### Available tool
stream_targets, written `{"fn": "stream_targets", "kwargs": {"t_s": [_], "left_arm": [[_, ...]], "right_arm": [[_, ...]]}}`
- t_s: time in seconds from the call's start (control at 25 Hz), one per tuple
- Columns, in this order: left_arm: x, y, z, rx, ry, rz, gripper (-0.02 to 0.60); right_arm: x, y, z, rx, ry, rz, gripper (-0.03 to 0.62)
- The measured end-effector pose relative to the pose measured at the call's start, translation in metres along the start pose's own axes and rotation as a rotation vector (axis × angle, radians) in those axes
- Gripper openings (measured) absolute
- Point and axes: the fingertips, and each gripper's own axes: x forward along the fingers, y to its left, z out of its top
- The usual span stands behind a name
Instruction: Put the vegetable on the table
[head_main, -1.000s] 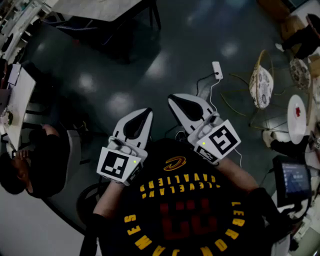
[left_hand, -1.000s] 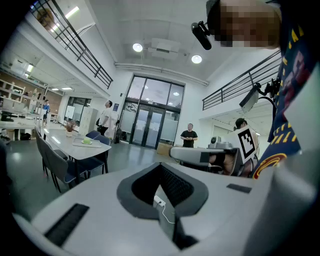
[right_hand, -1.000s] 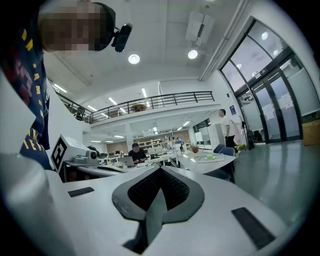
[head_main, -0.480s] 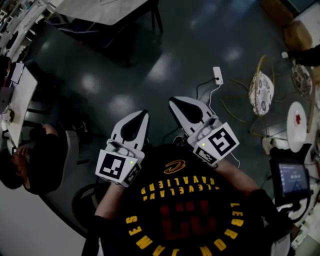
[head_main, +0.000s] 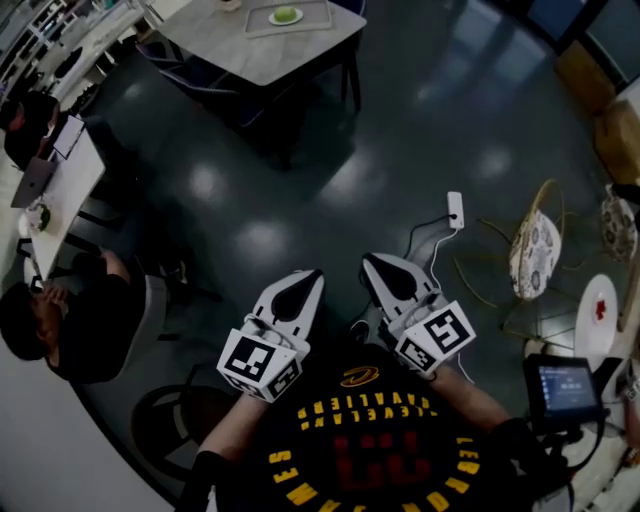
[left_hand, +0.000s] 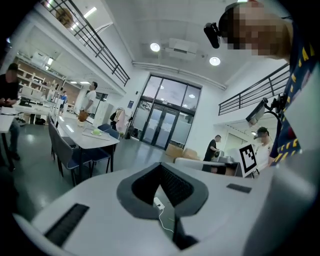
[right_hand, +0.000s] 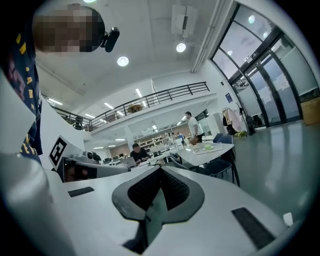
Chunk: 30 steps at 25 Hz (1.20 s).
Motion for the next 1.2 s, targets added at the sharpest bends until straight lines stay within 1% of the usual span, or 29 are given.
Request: {"fn": "stream_targets", "kwargs": {"t_s": [0.08, 0.2, 0.36, 0.48, 0.6, 0.8, 1.08, 1.2], "left_arm": [[0.012, 0.013, 0.003, -0.015, 0.001, -0.011, 0.0], [0.029, 0.038, 0.012, -0.018, -0.011, -0.045, 0.0], [0.053, 0.086, 0.044, -0.03, -0.048, -0.092, 0.0], [0.065, 0.12, 0.067, -0.033, -0.059, -0.121, 0.0], [0.07, 0.152, 0.079, -0.042, -0.055, -0.137, 0.0], [0.075, 0.202, 0.087, -0.082, -0.061, -0.137, 0.0], [0.08, 0.237, 0.098, -0.111, -0.074, -0.12, 0.0], [0.083, 0.253, 0.1, -0.123, -0.073, -0.097, 0.0]], "right_arm": [[0.014, -0.011, 0.002, 0.001, 0.008, -0.014, 0.005], [0.04, -0.027, 0.006, 0.002, 0.014, -0.046, 0.005], [0.087, -0.053, 0.028, -0.024, -0.004, -0.11, 0.005], [0.125, -0.059, 0.041, -0.031, -0.007, -0.132, 0.005], [0.161, -0.058, 0.042, -0.03, 0.008, -0.135, 0.005], [0.207, -0.062, 0.038, -0.013, 0.038, -0.137, 0.005], [0.245, -0.066, 0.039, -0.008, 0.071, -0.122, 0.005], [0.263, -0.069, 0.039, -0.004, 0.081, -0.104, 0.005]]}}
